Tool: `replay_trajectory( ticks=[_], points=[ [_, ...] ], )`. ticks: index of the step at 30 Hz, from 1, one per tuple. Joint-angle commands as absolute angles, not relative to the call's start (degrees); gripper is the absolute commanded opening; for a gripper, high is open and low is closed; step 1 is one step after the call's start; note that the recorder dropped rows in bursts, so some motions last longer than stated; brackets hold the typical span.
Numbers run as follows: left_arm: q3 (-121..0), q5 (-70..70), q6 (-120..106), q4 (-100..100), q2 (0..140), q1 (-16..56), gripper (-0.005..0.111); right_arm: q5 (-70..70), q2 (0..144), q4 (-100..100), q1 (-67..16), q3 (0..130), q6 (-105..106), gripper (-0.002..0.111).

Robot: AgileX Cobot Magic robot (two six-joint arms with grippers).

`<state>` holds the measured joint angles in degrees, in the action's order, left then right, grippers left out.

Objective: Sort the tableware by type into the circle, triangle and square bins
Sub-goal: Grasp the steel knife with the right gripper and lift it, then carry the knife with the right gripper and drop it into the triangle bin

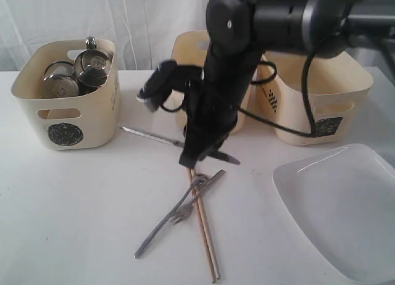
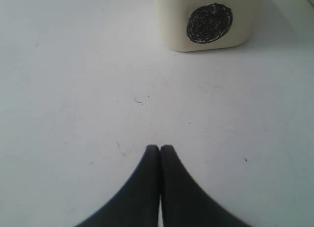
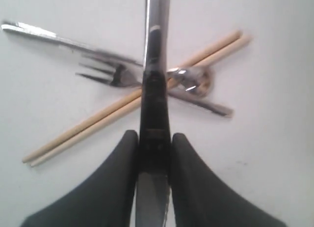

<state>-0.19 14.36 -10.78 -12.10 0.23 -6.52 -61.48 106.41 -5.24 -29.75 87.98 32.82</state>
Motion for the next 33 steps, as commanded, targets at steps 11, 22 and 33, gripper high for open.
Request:
replay_trajectory(
  ticks=[11,22,33],
  points=[
    [0.0,14.53,-10.25,-12.56,0.0,-6.75,0.0,-31.72,104.31,-1.61,-22.14,96.61,17.66,0.0],
    [0.0,14.53,-10.25,-12.56,0.0,-6.75,0.0,-7.39,116.7,-1.46,-19.29,96.61,16.26,0.0],
    [0.0,14.53,-10.25,-12.56,0.0,-6.75,0.0,-8.37,120.07,-1.46,-18.05,96.61,15.9,0.0]
  ],
)
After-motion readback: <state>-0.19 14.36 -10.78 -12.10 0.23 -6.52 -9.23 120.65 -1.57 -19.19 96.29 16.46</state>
